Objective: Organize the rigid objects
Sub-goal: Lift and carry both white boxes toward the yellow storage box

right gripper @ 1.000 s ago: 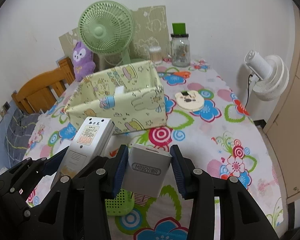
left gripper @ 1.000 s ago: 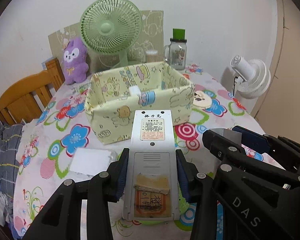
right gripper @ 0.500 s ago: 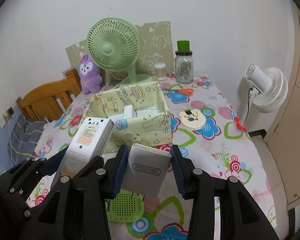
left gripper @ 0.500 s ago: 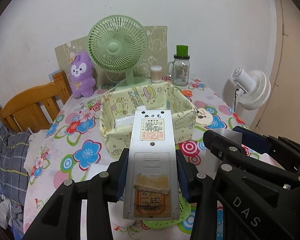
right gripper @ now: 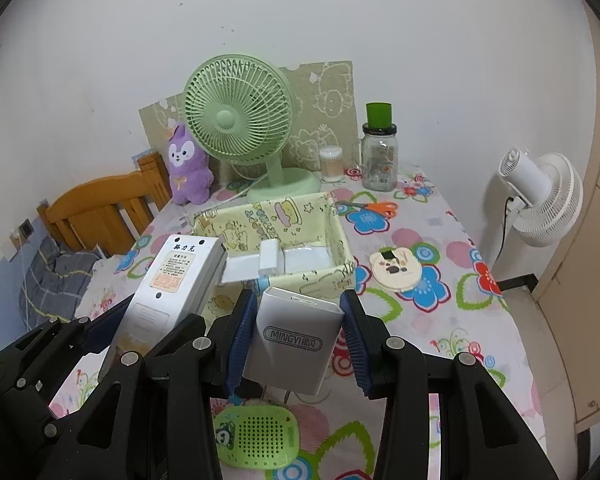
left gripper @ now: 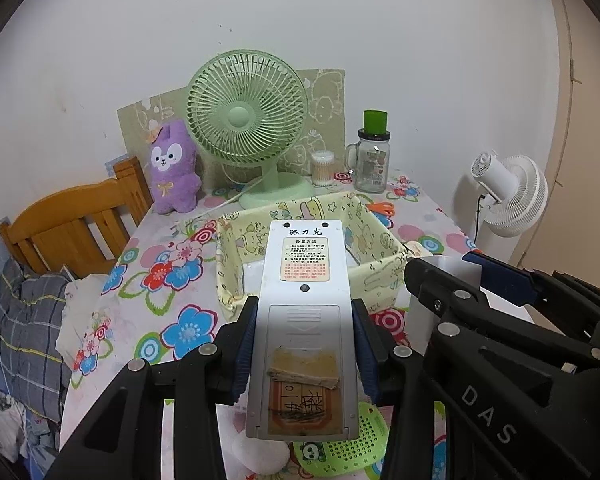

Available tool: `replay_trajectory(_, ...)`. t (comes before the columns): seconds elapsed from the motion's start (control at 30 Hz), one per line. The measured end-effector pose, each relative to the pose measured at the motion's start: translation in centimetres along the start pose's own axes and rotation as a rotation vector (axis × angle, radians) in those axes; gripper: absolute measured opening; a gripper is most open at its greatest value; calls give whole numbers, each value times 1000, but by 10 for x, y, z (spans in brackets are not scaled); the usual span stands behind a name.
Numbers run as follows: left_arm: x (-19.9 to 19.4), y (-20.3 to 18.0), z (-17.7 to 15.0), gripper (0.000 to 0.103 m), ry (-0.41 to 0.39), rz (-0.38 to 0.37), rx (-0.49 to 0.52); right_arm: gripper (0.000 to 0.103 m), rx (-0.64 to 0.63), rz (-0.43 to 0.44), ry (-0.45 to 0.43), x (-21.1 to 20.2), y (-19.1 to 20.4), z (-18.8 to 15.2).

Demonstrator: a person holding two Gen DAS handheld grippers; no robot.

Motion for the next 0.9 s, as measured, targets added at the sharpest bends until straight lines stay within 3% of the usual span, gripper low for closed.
replay_trajectory(0.9,59,33,45,45,18,44,-26,46,-3,10,27,68,15,48)
Point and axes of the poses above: each gripper's, at about its wrist camera, not at the fingertips, and x roughly the way its jaws point, y to its left, z to its top, the point moved 7 cm from there along x, roughly the way its jaws point, and after that the axes turned 10 degrees about -z, right-handed, at the moved point
